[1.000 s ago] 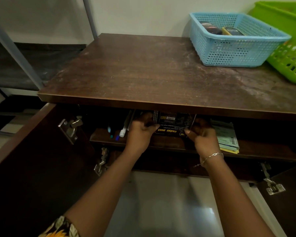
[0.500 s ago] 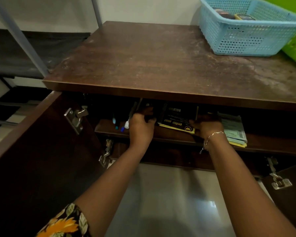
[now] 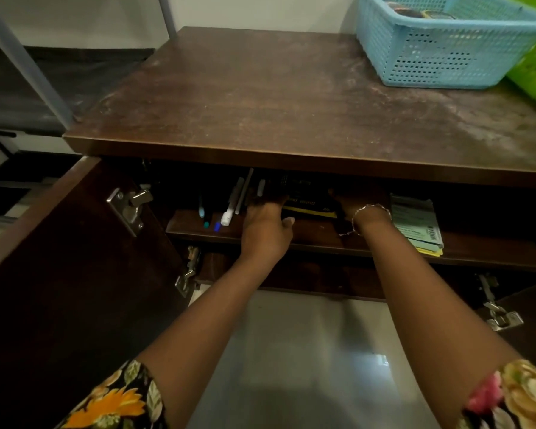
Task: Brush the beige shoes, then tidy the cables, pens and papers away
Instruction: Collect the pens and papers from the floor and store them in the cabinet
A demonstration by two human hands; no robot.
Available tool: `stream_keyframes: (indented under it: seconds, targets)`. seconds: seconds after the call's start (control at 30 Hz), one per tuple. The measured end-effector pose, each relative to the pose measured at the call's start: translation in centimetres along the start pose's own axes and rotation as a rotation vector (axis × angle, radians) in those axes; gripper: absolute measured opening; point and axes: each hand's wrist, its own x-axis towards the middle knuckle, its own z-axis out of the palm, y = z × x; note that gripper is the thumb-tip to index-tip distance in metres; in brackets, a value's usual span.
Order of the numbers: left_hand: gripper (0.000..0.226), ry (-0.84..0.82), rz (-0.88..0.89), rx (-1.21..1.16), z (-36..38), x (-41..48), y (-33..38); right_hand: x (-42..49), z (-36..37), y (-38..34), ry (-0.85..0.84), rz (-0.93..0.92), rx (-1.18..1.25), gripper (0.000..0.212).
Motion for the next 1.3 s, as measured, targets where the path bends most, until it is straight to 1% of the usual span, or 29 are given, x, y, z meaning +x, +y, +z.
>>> stream_keyframes:
  seconds: [0.07,0.1,0.13,0.17,0.23,0.3,0.37,0.43,0.5,0.57,0.6,0.63,0.7,0.77,0.83,0.9,0.93,1.0,1.03,1.1,1.2,1.23,1.3]
  targets:
    - [0.041,0.03,0.057,0.048,0.1,-0.7,0.8,0.8,-1.3,1.6,0.003,-0.041,0.016,0.045]
    - [0.039,0.031,0.085,0.04,0.3,-1.1,1.4,0.4,-2.2,2.2,0.034,-0.062,0.008,0.041]
    - [0.038,0.018,0.109,-0.002,0.6,-1.4,2.0,0.5,-3.4,3.1,0.125,-0.062,-0.008,0.038]
    - [0.036,-0.013,0.119,-0.073,1.0,-1.7,2.8,0.4,-4.7,3.9,0.218,-0.053,-0.023,0.037]
    - [0.035,-0.129,0.084,-0.232,1.8,-1.8,4.4,0.0,-7.1,5.6,0.358,-0.016,-0.028,0.037]
    - [0.037,-0.251,0.004,-0.365,2.9,-1.4,5.8,-0.3,-8.2,7.0,0.384,0.057,0.012,0.036]
    - [0.038,-0.333,-0.115,-0.497,3.8,-0.9,7.0,-0.5,-8.0,7.6,0.33,0.074,-0.033,0.034]
    - [0.036,-0.39,-0.222,-0.595,4.7,-0.2,8.1,-0.8,-7.2,7.3,0.243,0.074,-0.127,0.039]
    - [0.029,-0.424,-0.324,-0.591,5.1,0.6,9.2,-0.8,-6.8,6.7,0.208,0.04,-0.205,0.047]
    - [0.018,-0.435,-0.427,-0.566,5.2,1.4,10.1,-0.7,-6.9,6.5,0.184,0.044,-0.227,0.053]
    - [0.02,-0.447,-0.456,-0.557,5.2,1.6,10.5,-0.6,-7.1,6.4,0.182,0.047,-0.223,0.055]
    - [0.025,-0.466,-0.452,-0.533,5.4,1.7,10.8,-0.5,-7.3,6.4,0.185,0.04,-0.213,0.056]
    - [0.035,-0.508,-0.383,-0.432,5.9,1.9,11.1,-0.5,-7.6,6.4,0.143,0.049,-0.161,0.054]
    - [0.046,-0.459,-0.328,-0.38,6.6,1.9,11.1,-0.5,-7.8,6.6,0.122,0.053,-0.039,0.051]
    - [0.056,-0.404,-0.312,-0.416,6.9,1.6,10.9,-0.9,-8.1,7.1,0.114,0.053,0.128,0.052]
    - [0.065,-0.392,-0.287,-0.506,7.0,1.2,10.7,-1.7,-8.3,7.5,0.106,0.012,0.354,0.047]
    - [0.065,-0.374,-0.251,-0.536,7.0,1.2,10.7,-2.1,-8.2,7.5,0.107,-0.035,0.473,0.044]
    - [0.052,-0.289,-0.121,-0.479,6.6,1.3,10.8,-2.7,-8.1,7.2,0.142,-0.163,0.626,0.042]
    - [0.045,-0.253,-0.063,-0.418,6.3,1.5,10.8,-2.7,-7.9,7.0,0.163,-0.216,0.643,0.041]
    - [0.041,-0.222,-0.004,-0.303,6.1,1.7,10.6,-2.4,-7.3,6.7,0.175,-0.268,0.583,0.039]
    - [0.046,-0.234,0.055,-0.181,6.4,1.1,9.7,-1.9,-5.9,7.7,0.159,-0.221,0.437,0.03]
    - [0.046,-0.242,0.074,-0.174,6.5,0.9,9.4,-1.7,-5.6,8.1,0.163,-0.208,0.432,0.03]
    - [0.044,-0.221,0.101,-0.17,6.0,0.9,8.7,-1.3,-5.8,7.9,0.172,-0.208,0.502,0.036]
